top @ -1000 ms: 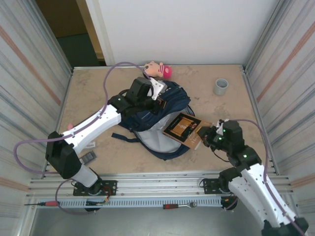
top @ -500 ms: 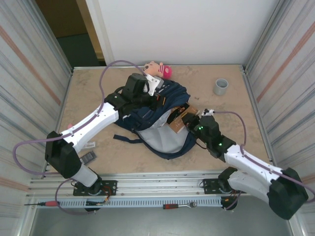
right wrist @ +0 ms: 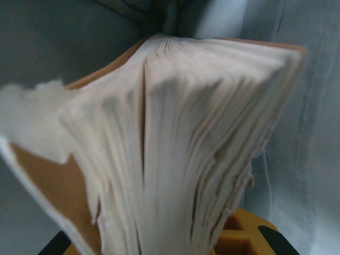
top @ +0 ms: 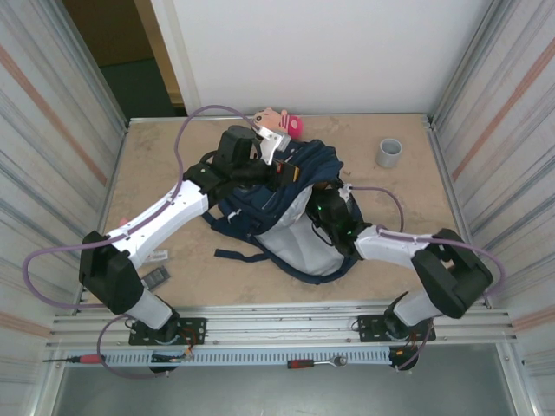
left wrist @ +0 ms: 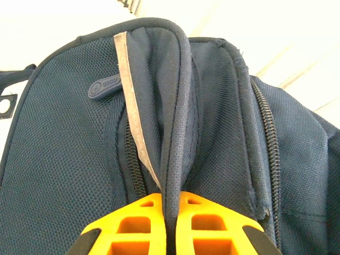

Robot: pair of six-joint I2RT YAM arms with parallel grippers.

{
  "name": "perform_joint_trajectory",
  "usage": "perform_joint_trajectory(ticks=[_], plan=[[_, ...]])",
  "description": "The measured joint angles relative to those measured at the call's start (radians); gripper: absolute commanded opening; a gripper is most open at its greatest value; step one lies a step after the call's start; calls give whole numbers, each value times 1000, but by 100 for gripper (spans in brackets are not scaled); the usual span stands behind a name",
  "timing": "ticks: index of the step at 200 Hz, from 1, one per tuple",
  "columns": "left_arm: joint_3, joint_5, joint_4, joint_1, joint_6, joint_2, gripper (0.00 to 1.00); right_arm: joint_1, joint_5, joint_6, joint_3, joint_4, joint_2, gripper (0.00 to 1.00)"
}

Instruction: Pack the student bag

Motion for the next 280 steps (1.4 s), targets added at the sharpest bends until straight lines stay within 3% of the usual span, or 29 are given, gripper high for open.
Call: perform_joint_trajectory(ticks=[36,77,100,115,131,153,161,215,252,280], plan=[[0,11,0,5,2,0,0,0,11,37,68,15,117,15],[-11,-6,-4,18,18,0,0,-1,-16,76,120,-24,198,43],[-13,-23,-5,18,32,0,0,-1,-45,87,120,-90,198,64],[-23,-29,-5,22,43,-3,0,-1,-61,86,120,-150,184,68],[-36,-33,-6,26,55,-10,0,-2,-71,77,115,-216,142,78],[-44,-48,-14,31,80,-25,0,-15,-93,55,105,-308,48,83],[-45,-55,-17,32,89,-30,0,-24,-99,44,103,-345,9,90],[-78,-72,-28,33,134,-37,0,-107,-203,-79,90,-637,-308,91],[-103,-72,-25,29,152,-38,0,-275,-343,-215,111,-897,-527,89],[-114,-88,-27,-3,198,-36,0,-396,-418,-362,244,-1130,-604,88]])
